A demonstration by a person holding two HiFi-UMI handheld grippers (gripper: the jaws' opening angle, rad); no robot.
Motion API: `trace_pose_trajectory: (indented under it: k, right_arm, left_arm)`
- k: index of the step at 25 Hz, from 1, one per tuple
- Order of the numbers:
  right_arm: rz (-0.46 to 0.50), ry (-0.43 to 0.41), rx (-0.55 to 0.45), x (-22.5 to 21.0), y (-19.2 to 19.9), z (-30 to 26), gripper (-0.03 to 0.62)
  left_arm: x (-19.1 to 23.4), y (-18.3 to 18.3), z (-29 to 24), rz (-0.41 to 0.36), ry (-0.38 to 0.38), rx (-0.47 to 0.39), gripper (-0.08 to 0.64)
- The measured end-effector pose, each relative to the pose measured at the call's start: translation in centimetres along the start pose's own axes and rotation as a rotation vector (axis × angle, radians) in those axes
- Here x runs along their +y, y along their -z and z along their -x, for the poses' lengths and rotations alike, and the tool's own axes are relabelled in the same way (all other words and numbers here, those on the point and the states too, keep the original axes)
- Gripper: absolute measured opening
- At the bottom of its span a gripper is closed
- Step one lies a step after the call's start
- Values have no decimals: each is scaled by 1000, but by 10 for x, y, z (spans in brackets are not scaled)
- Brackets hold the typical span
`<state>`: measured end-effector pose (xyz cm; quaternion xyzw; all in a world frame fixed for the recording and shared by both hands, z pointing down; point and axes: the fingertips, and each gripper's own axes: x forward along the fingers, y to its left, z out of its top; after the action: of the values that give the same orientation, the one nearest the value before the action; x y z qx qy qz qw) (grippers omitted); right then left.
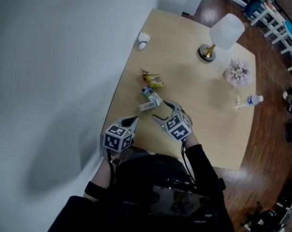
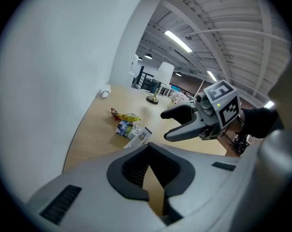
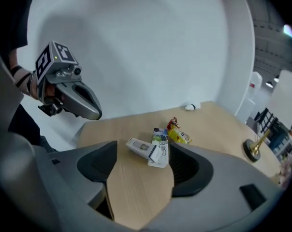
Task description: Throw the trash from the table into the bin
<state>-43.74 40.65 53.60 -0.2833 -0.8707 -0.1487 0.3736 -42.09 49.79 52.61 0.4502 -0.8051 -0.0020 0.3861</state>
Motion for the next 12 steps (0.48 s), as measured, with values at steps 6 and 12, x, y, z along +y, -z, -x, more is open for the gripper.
trace_pose_trajectory:
  k: [6,12]
  right_arm:
    - [190,-51,59,-9,4,-35,348]
    - [262,-132,103,-2,11,-58,347]
  left_arm:
    - [2,0,-13,29,-23,21,5]
    - [1,0,-18,61,-45,28,5]
